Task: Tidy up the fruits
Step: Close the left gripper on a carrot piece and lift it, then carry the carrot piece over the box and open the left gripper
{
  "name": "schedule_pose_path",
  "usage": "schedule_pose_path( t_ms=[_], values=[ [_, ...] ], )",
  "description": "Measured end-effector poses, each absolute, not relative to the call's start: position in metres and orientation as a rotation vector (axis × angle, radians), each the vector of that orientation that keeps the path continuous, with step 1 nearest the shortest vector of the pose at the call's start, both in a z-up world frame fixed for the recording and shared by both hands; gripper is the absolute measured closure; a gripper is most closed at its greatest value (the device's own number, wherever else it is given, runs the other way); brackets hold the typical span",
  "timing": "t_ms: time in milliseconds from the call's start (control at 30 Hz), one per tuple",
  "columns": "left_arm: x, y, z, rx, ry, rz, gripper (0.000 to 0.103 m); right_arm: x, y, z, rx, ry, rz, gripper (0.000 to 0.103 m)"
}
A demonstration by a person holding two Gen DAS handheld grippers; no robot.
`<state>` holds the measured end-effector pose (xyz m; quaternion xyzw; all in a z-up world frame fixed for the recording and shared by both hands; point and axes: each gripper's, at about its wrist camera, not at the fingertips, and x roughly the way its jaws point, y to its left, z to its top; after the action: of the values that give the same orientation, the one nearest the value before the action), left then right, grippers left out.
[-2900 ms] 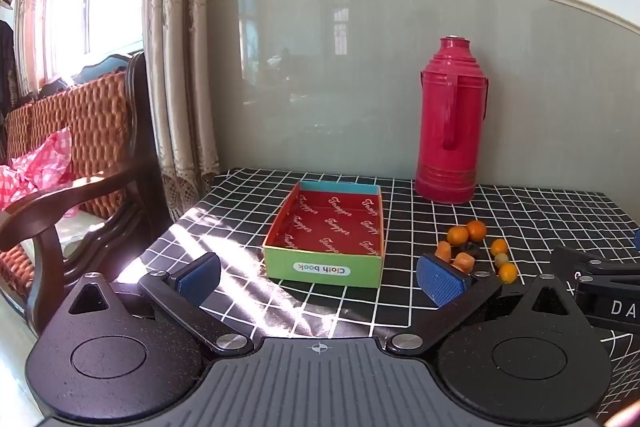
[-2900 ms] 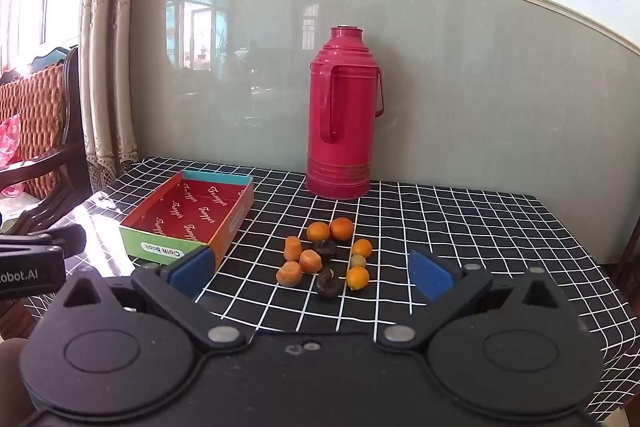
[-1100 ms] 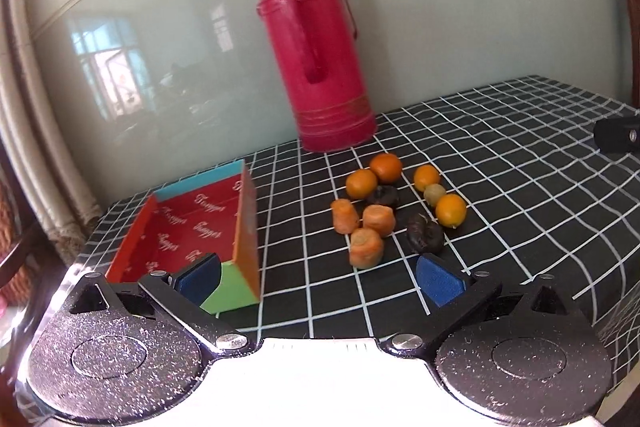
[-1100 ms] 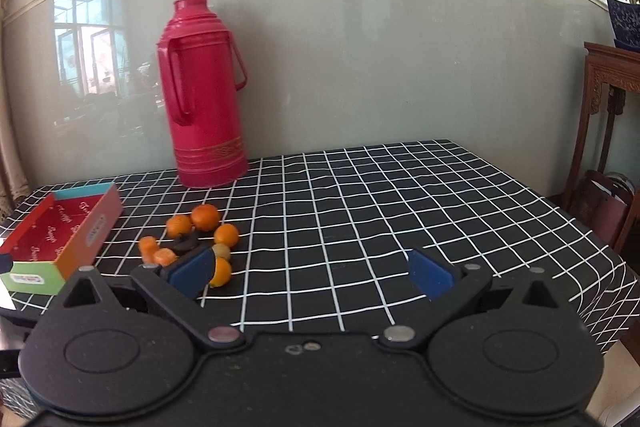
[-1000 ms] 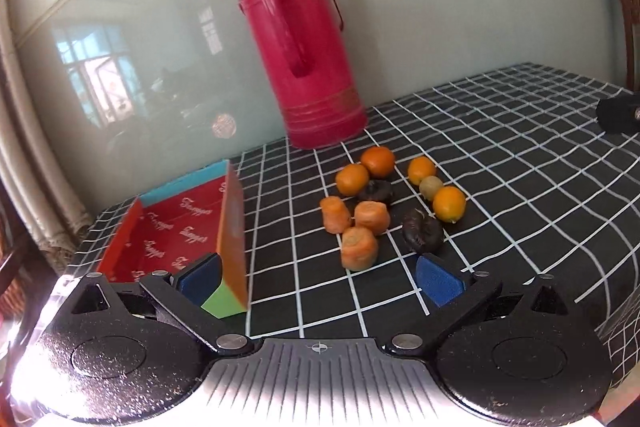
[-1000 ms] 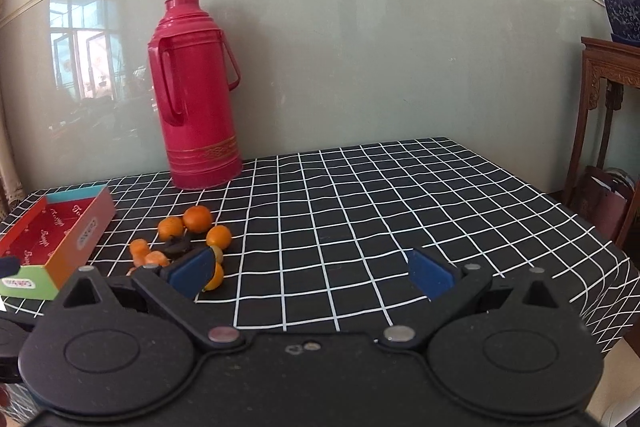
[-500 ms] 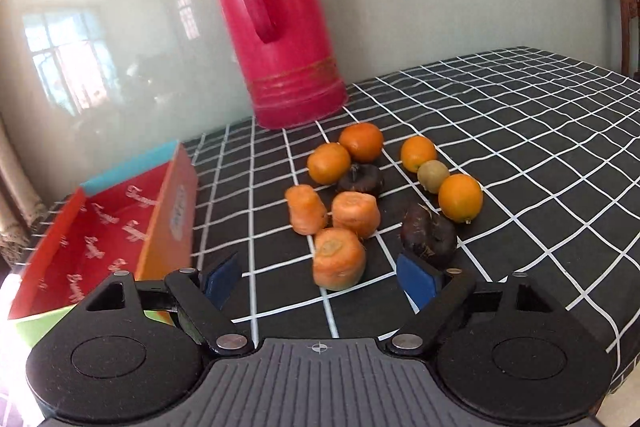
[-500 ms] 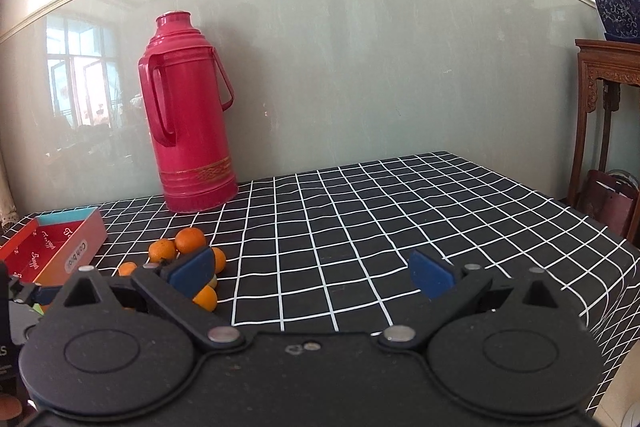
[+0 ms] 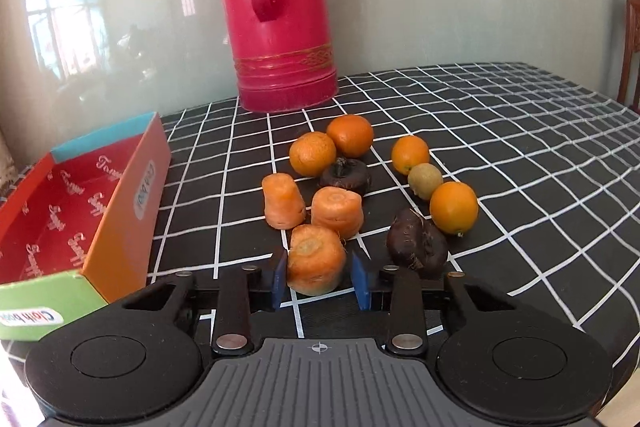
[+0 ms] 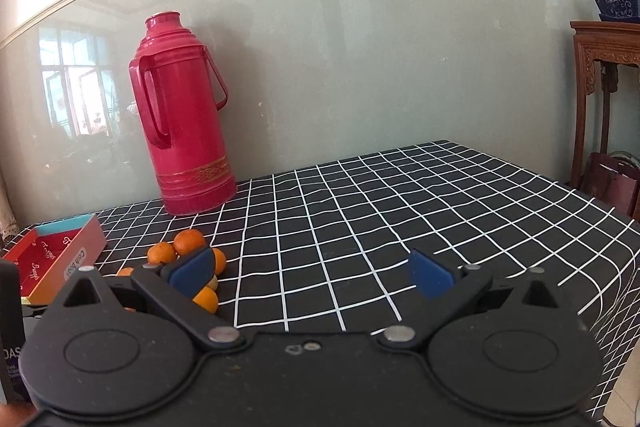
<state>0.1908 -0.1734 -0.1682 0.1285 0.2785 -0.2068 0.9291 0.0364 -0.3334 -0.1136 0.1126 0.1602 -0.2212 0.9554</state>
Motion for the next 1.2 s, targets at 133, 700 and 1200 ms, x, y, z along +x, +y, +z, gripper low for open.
schedule_pose_path(
  t_ms=[133, 700, 1200],
  values=[
    [0.187, -0.169, -0.164, 0.262, 0.529, -0.385, 0.072, 0.037, -0.335, -0.115, 0.245, 0.33, -0.452, 0.006],
    [0.236, -0.065, -0.125, 0.191, 0.472, 0.106, 0.072, 0.069, -0.296, -0.125, 0.197, 0.42, -0.32, 0.006],
    [0.22, -0.039, -0.112, 0.146, 0.466, 0.157, 0.013, 0.12, -0.253, -0.136, 0.153, 0.546, -0.176, 0.006]
  ],
)
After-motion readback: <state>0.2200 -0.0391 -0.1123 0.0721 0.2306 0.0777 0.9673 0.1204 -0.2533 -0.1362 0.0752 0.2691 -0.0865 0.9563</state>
